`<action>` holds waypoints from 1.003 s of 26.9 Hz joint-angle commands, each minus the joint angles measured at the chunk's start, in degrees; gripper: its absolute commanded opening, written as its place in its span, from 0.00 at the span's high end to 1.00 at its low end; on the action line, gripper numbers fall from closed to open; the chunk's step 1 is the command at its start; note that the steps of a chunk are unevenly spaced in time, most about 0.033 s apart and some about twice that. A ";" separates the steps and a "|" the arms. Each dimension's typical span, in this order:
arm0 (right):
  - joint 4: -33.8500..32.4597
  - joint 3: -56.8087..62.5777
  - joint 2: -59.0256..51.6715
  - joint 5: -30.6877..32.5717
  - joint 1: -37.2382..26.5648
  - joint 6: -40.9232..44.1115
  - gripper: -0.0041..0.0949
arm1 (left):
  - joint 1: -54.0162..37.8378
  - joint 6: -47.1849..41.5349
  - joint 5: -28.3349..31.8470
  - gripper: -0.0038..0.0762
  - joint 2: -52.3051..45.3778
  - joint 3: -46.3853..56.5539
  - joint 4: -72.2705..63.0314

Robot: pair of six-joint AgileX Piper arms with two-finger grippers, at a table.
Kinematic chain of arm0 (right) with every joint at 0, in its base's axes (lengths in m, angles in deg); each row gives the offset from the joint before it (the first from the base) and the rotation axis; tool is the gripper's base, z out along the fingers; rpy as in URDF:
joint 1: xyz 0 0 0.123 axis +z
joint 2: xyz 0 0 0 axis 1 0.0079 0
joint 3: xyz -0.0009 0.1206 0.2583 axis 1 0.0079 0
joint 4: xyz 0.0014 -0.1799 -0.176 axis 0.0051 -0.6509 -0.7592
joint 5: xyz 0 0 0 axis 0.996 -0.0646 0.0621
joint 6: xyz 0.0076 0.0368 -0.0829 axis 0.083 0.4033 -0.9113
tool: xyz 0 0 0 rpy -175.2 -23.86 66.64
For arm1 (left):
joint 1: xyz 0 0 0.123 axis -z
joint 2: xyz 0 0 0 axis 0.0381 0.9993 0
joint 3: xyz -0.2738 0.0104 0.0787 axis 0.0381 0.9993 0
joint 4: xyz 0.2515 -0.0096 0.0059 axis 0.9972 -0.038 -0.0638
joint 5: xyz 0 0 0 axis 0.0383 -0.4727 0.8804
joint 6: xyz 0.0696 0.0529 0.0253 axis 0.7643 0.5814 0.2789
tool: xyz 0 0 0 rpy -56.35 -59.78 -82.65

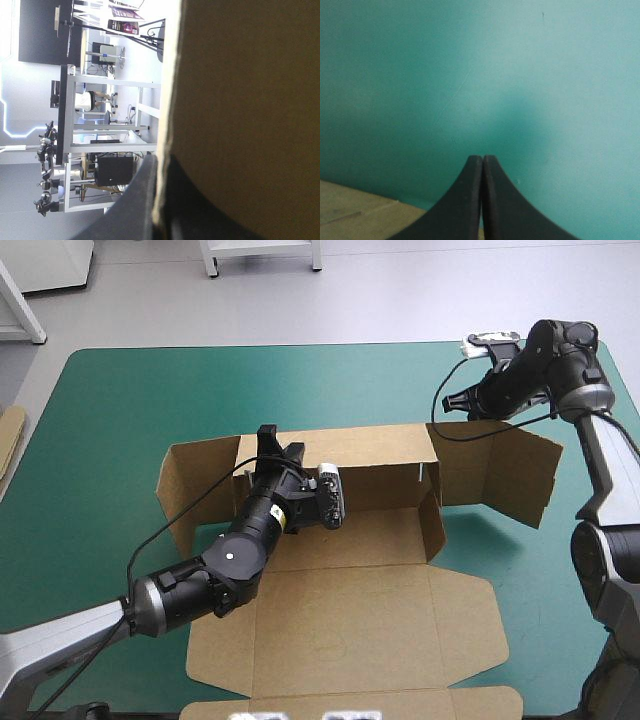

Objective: Fold the box

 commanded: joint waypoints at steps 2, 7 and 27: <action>1.36 2.67 -7.51 0.27 -0.46 -1.44 0.98 | 0.47 -1.19 -1.84 0.96 -1.91 -1.53 3.42; 1.44 6.79 -11.62 0.27 -0.46 -1.78 0.98 | 0.47 -1.19 -2.25 0.96 0.05 -1.53 3.68; 17.99 34.36 -30.28 -15.41 -0.46 -22.86 0.98 | 0.47 -3.12 -3.21 0.96 2.48 -1.53 4.33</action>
